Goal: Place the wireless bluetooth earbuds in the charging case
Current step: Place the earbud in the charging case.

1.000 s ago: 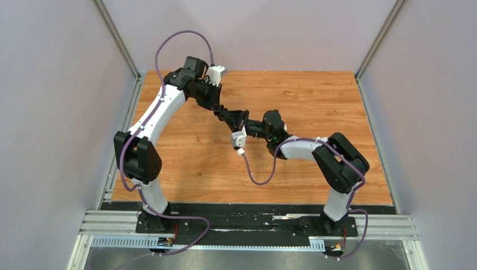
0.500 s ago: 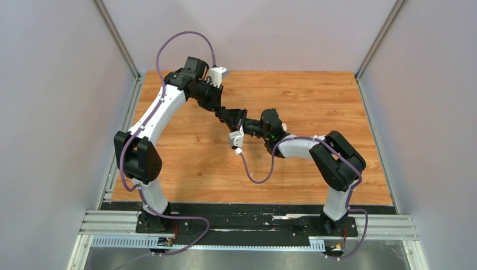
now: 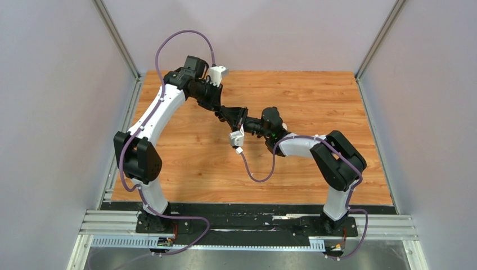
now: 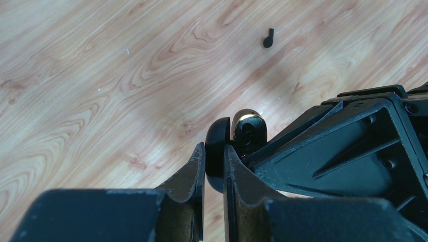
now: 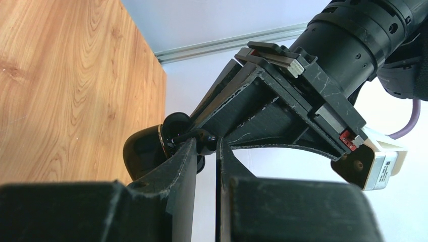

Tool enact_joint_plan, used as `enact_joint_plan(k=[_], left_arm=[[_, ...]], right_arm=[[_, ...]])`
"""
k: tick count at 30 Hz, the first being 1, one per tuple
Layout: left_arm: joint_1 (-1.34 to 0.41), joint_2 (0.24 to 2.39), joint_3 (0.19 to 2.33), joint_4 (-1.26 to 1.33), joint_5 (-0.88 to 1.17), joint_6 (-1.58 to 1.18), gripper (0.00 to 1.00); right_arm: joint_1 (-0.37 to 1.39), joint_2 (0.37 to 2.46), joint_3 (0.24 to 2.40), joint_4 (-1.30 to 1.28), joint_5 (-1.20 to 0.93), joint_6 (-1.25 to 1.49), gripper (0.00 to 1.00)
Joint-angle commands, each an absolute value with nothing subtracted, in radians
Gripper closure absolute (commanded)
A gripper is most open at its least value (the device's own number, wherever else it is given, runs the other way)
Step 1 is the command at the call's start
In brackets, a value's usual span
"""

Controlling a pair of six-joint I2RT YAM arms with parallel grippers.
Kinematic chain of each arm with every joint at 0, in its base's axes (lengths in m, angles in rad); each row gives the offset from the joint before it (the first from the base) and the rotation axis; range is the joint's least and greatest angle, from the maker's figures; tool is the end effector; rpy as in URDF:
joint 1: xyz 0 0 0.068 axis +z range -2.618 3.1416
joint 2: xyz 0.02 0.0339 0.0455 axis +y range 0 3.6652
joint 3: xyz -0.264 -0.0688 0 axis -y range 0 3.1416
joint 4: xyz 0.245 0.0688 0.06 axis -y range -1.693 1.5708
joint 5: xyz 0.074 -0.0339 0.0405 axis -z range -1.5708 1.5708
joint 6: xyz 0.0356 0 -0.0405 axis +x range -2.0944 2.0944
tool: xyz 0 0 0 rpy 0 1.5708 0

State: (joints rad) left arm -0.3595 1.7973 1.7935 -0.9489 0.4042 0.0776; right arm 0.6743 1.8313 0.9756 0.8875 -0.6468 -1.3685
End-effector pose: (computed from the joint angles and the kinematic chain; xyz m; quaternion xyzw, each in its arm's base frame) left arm 0.3567 -0.1490 0.3428 0.2619 0.8978 -0.2312 0.2681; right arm 0.2962 0.2642 0.2262 -0.6818 0.1498 -0.0237 0.7156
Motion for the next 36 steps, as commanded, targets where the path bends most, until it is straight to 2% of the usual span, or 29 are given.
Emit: enact_joint_plan(k=[1,29,36], left_arm=[[-0.365,1.793,1.854,-0.95,0.438,0.041,1.0],[-0.357,1.81,1.855,-0.949,0.458,0.034,1.0],[-0.357,1.813,1.855,-0.948,0.467,0.046,1.0]], right_arm=[[0.666,1.836,0.998,0.86,-0.681,-1.391,1.0],[0.663,1.774,0.943,0.967,-0.741,-1.307,1.0],[0.663,1.765,0.948,0.906,-0.733,-1.376,1.0]])
